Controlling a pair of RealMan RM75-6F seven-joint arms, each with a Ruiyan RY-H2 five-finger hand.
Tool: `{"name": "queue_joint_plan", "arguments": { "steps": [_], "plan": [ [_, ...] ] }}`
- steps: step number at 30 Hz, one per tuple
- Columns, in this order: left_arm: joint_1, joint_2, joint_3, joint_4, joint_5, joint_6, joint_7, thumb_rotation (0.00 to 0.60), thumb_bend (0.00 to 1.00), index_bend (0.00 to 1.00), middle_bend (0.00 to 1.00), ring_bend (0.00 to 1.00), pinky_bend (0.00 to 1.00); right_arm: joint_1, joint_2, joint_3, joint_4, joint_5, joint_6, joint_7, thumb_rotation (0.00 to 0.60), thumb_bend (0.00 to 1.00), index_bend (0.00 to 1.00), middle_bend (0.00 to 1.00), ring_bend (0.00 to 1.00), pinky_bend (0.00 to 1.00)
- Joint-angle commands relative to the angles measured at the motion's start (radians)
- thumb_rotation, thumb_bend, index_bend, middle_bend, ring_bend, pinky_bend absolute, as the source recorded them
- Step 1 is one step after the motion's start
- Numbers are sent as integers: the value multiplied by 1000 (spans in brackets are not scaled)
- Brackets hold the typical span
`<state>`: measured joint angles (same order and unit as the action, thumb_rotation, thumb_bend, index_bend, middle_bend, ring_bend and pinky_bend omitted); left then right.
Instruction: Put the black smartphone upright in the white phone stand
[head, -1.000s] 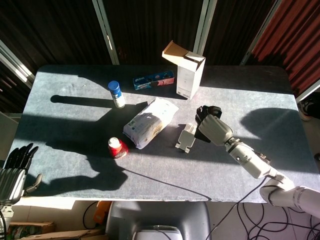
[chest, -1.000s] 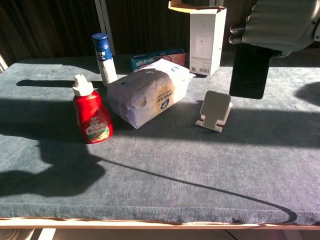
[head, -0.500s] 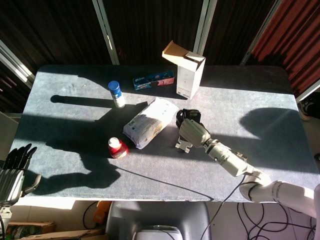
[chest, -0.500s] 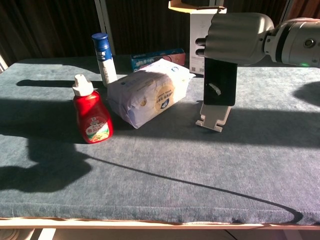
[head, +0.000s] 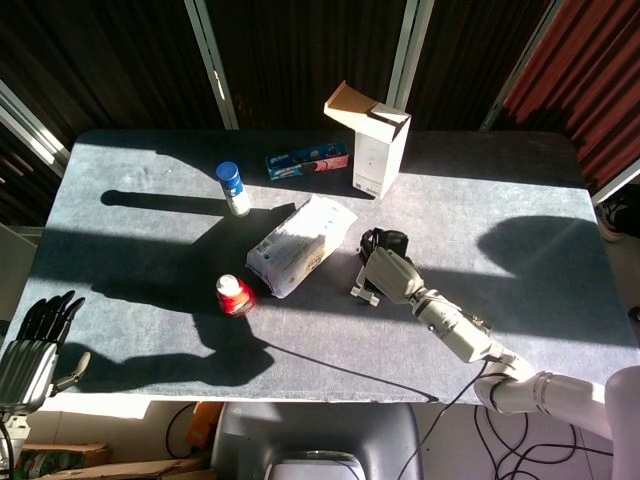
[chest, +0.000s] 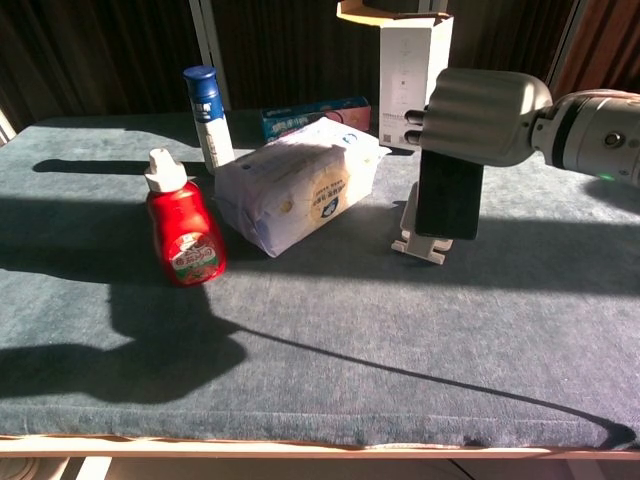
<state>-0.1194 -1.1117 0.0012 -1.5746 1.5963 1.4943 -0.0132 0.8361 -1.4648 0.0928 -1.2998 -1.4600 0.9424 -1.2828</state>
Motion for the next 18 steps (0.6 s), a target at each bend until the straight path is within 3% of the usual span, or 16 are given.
{"name": "queue_joint_plan", "arguments": {
  "steps": [1, 8, 18],
  "plan": [
    [-2, 0, 2, 0, 2, -4, 1, 600, 366, 0, 0, 0, 0, -12, -19, -9, 19, -9, 26, 0, 600, 360, 974, 650, 603, 656],
    [-2, -2, 6, -3, 9, -6, 10, 600, 367, 0, 0, 0, 0, -17, -43, -12, 36, -21, 59, -13, 600, 360, 974, 651, 606, 667],
    [0, -2, 11, -2, 20, 0, 12, 600, 370, 0, 0, 0, 0, -65, -117, -13, 51, -18, 165, -175, 600, 361, 974, 651, 611, 678]
  ]
}}
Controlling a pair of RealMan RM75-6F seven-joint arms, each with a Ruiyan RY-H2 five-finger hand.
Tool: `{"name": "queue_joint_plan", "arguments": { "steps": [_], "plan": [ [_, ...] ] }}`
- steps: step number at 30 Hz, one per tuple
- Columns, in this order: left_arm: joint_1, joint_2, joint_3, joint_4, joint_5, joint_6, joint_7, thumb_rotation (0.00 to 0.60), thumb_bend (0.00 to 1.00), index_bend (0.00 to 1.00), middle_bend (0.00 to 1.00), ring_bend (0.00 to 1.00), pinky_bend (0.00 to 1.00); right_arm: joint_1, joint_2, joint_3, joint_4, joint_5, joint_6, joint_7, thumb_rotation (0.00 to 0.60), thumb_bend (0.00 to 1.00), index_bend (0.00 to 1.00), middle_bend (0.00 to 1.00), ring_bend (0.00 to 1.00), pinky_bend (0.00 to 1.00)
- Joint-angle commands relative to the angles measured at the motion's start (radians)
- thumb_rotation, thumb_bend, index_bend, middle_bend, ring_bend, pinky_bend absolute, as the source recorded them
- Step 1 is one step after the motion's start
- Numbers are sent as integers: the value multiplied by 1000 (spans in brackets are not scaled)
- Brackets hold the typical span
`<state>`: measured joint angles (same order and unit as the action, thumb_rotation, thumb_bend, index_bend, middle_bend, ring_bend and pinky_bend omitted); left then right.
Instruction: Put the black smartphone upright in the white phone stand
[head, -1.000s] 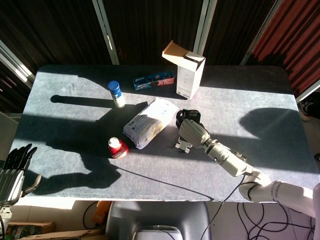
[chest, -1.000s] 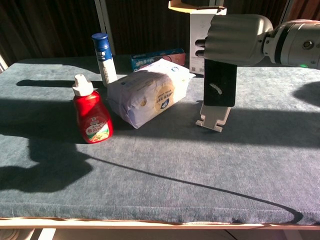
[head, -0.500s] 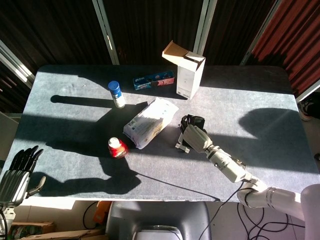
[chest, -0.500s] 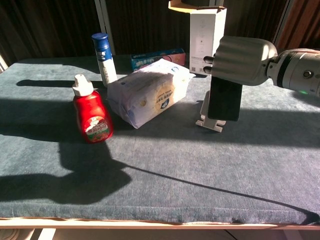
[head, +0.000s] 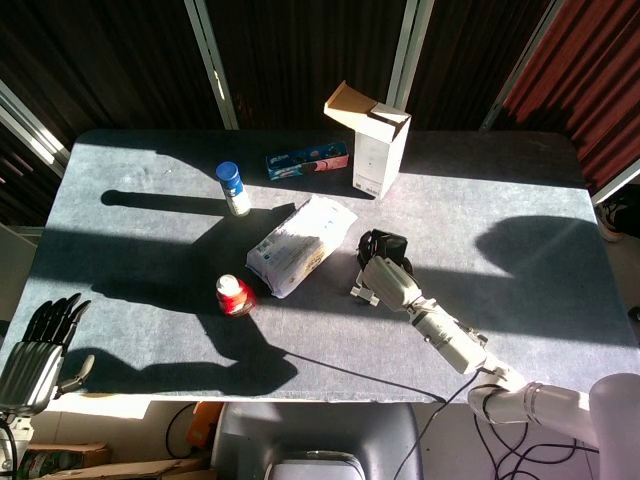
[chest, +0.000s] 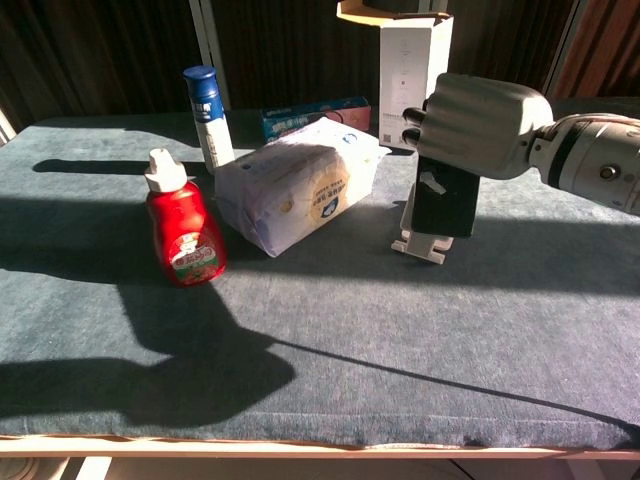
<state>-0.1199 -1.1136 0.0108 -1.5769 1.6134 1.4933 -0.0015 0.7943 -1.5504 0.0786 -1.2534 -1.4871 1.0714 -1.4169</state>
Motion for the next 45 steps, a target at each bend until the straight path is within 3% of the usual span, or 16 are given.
{"name": "queue_joint_plan", "arguments": {
  "steps": [1, 10, 22, 45],
  "plan": [
    [1, 0, 2, 1, 5, 2, 0, 600, 371, 0, 0, 0, 0, -29, -40, 1, 8, 11, 46, -52, 600, 361, 974, 651, 611, 679],
    [5, 0, 10, 3, 22, 12, 0, 600, 371, 0, 0, 0, 0, -71, -128, 1, 64, 20, 115, -108, 600, 360, 974, 651, 611, 690],
    [9, 0, 10, 5, 23, 20, -3, 600, 370, 0, 0, 0, 0, -65, -234, 40, 212, 32, 145, -60, 600, 360, 974, 651, 612, 702],
    [10, 5, 13, 9, 33, 25, -22, 600, 367, 0, 0, 0, 0, -70, -287, 25, 276, -1, 152, -55, 600, 360, 974, 651, 613, 705]
  ]
}}
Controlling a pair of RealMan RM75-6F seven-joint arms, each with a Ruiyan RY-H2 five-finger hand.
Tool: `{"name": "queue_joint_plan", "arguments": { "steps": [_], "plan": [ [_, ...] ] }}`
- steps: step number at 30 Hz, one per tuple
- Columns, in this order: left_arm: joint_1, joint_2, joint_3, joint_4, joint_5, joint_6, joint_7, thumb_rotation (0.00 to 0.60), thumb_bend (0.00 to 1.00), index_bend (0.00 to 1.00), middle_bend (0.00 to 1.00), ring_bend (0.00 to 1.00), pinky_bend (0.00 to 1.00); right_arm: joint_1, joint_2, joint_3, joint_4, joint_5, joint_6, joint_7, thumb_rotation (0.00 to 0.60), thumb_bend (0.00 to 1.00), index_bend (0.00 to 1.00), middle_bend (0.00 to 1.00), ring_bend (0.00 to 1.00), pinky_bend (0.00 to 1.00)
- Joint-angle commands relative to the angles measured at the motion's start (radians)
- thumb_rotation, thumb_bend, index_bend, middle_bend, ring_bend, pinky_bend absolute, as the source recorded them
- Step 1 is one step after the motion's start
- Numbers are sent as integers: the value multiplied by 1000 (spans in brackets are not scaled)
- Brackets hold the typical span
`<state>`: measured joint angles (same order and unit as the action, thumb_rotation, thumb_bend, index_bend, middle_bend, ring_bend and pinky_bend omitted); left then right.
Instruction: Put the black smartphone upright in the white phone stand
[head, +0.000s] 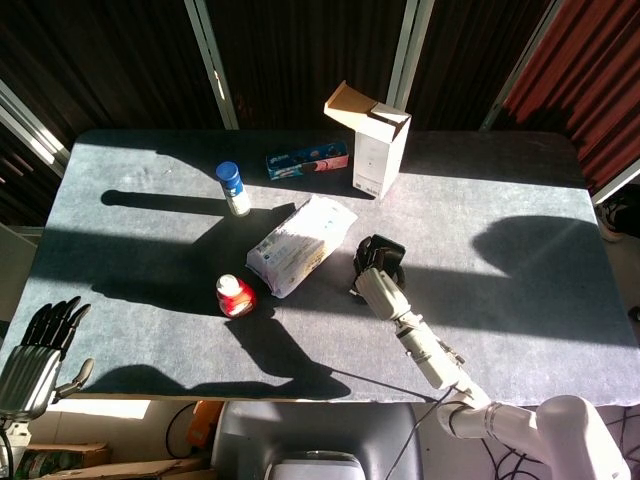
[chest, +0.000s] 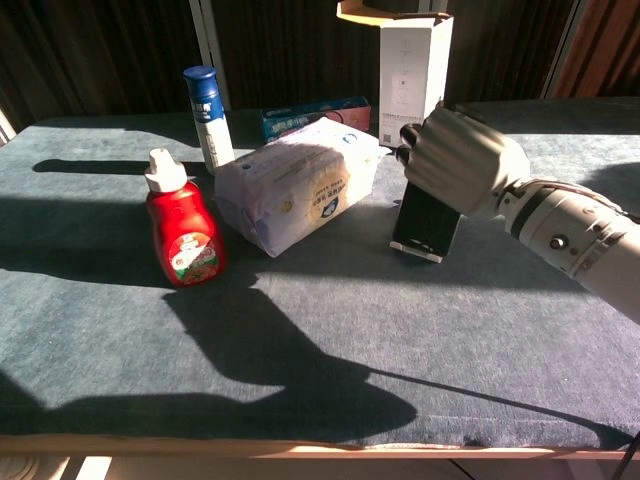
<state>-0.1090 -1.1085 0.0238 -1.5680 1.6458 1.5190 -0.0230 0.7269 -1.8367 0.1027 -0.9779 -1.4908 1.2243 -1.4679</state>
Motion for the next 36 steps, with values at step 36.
{"name": "queue_joint_plan", "arguments": {
  "steps": [36],
  "plan": [
    [4, 3, 8, 1, 14, 7, -7, 600, 369, 0, 0, 0, 3, -3, -42, 16, 56, 10, -9, -20, 600, 360, 938, 651, 613, 707]
  ]
}}
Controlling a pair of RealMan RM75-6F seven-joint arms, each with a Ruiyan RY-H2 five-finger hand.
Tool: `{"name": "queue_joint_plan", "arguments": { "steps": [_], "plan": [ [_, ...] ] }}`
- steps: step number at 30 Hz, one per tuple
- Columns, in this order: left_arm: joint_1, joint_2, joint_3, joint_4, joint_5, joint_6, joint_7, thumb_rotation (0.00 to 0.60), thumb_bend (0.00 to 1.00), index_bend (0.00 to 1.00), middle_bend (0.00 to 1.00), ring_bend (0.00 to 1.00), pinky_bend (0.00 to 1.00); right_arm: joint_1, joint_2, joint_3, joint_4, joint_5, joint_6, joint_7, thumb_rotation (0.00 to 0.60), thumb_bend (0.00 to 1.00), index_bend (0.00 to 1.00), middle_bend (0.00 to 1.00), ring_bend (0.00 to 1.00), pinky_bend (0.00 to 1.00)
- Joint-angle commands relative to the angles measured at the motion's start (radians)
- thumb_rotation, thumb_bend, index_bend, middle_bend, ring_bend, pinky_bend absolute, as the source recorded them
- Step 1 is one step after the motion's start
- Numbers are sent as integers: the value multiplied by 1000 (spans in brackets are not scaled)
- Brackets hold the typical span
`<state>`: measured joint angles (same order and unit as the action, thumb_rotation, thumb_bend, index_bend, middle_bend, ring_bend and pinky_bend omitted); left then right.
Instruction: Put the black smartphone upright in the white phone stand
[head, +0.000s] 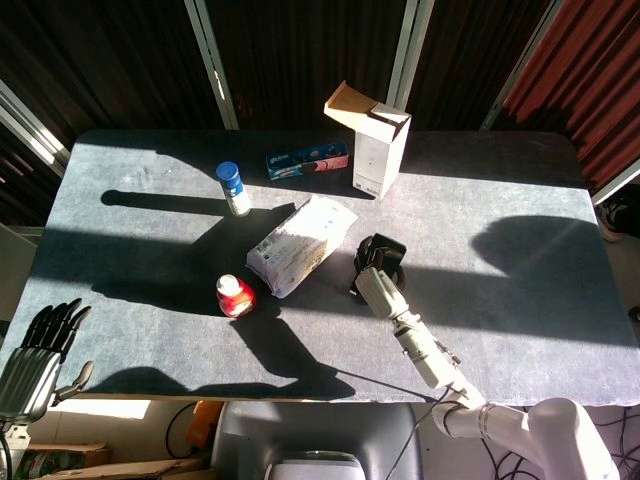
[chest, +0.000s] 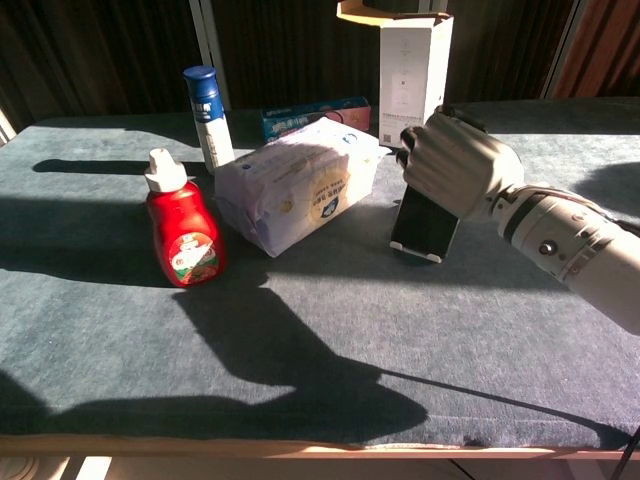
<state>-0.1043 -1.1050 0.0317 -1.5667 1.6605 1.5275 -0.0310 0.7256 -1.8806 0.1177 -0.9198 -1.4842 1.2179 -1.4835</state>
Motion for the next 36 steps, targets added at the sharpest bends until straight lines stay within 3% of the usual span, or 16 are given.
{"name": "queue_joint_plan", "arguments": {
  "steps": [1, 6, 11, 22, 26, 36],
  "plan": [
    [-1, 0, 0, -1, -1, -3, 2, 600, 369, 0, 0, 0, 3, -2, 3, 0, -4, 5, -6, -6, 600, 360, 910, 651, 613, 707],
    [-2, 0, 0, -2, -1, -5, 3, 600, 368, 0, 0, 0, 4, -3, 16, -5, -22, 6, -18, -15, 600, 360, 707, 642, 606, 707],
    [-2, 1, -1, -2, -4, -7, 1, 600, 369, 0, 0, 0, 4, -6, 21, -1, -38, 15, -23, -26, 600, 358, 472, 571, 568, 706],
    [-5, 3, 1, 2, -1, -11, 0, 600, 369, 0, 0, 0, 5, -9, 21, 14, -57, 49, -36, -65, 600, 356, 159, 486, 513, 693],
    [-5, 3, 1, 1, 0, -10, 0, 600, 369, 0, 0, 0, 5, -16, 25, 24, -74, 73, -35, -90, 600, 349, 11, 414, 458, 682],
    [-7, 3, -1, 1, -6, -15, -2, 600, 368, 0, 0, 0, 8, -21, 42, 32, -117, 109, -41, -120, 600, 314, 0, 300, 354, 654]
  ]
}}
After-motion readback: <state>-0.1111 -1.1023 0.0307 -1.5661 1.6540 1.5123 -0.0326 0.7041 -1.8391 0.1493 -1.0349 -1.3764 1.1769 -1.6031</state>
